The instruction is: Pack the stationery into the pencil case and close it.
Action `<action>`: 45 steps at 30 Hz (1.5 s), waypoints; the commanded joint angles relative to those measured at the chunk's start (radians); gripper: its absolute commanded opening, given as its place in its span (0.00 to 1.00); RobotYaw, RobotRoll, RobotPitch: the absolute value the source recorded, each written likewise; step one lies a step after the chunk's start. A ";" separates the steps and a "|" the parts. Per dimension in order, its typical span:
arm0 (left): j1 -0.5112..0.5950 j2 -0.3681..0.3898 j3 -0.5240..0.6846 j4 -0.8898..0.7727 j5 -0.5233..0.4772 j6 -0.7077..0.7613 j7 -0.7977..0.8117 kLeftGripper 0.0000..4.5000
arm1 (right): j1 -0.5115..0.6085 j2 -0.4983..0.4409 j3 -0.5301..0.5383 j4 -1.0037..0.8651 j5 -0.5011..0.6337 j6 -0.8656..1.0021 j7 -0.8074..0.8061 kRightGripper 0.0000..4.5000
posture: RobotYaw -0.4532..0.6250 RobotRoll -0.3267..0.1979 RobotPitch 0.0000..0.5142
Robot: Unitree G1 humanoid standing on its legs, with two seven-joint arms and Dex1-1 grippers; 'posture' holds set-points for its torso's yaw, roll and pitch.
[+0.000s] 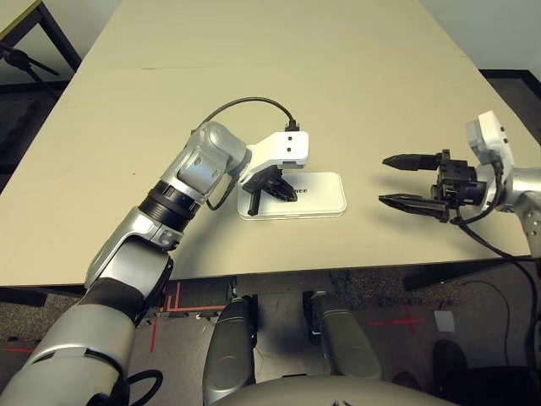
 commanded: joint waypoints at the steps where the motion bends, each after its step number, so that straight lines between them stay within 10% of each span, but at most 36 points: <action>1: 0.040 0.010 -0.010 -0.002 -0.016 0.034 -0.003 0.01 | -0.012 0.006 0.002 -0.002 0.010 0.001 -0.001 1.00 | 0.37 0.62 0.33; 5: 0.053 0.026 0.073 -0.066 -0.079 0.121 0.024 0.14 | -0.028 0.033 -0.012 -0.009 0.026 0.018 -0.043 1.00 | 0.37 0.62 0.33; 15: 0.133 -0.016 0.579 -0.162 -0.199 0.246 0.559 0.99 | -0.095 0.166 -0.082 0.030 -0.053 -0.054 -0.395 1.00 | 0.39 0.62 0.35; 28: 0.277 -0.091 0.863 -0.134 -0.164 -0.156 1.191 0.99 | -0.361 0.282 -0.197 0.458 -0.178 -0.252 -0.889 1.00 | 0.41 0.62 0.35; 45: 0.468 -0.152 0.892 -0.133 -0.207 -0.343 1.400 0.99 | -0.345 0.270 -0.260 0.708 -0.255 -0.456 -1.204 1.00 | 0.40 0.62 0.34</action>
